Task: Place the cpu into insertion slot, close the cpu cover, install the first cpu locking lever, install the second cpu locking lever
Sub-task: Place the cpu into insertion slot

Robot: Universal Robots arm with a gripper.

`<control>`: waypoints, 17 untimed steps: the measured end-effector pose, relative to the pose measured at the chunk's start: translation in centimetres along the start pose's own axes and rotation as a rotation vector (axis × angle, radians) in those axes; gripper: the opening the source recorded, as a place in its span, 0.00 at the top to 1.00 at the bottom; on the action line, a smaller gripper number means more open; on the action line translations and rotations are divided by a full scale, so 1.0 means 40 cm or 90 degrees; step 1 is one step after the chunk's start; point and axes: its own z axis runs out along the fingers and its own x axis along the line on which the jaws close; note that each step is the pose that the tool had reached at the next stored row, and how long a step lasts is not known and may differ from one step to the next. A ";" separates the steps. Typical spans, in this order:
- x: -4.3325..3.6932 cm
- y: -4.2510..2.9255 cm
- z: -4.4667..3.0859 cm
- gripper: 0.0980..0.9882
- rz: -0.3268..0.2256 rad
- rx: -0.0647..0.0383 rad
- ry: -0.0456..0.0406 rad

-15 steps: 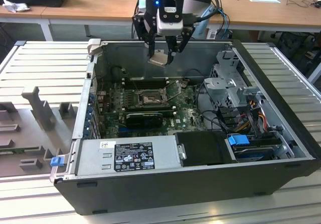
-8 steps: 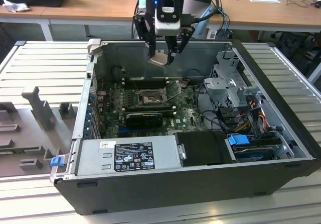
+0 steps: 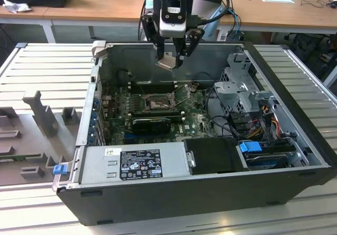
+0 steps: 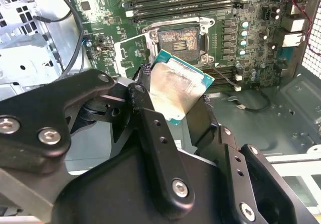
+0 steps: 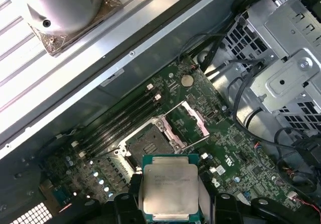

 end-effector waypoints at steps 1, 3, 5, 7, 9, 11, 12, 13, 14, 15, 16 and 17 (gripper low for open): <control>0.000 0.000 0.000 0.52 0.005 0.000 -0.0004; 0.000 0.000 0.000 0.52 0.014 0.000 -0.0012; 0.000 0.000 0.000 0.52 0.023 0.000 -0.0021; 0.000 0.000 0.001 0.52 0.029 -0.001 -0.0026; 0.000 0.000 0.001 0.52 0.035 -0.001 -0.0031; 0.000 0.000 0.001 0.52 0.046 -0.001 -0.0040; 0.000 0.000 0.001 0.52 0.049 -0.001 -0.0044; 0.000 0.000 0.001 0.52 0.053 -0.001 -0.0047; 0.000 0.000 0.001 0.52 0.058 -0.001 -0.0051; 0.000 0.000 0.001 0.52 0.060 -0.001 -0.0053; 0.000 0.000 0.001 0.52 0.062 -0.001 -0.0055; 0.000 0.000 0.001 0.52 0.067 -0.001 -0.0059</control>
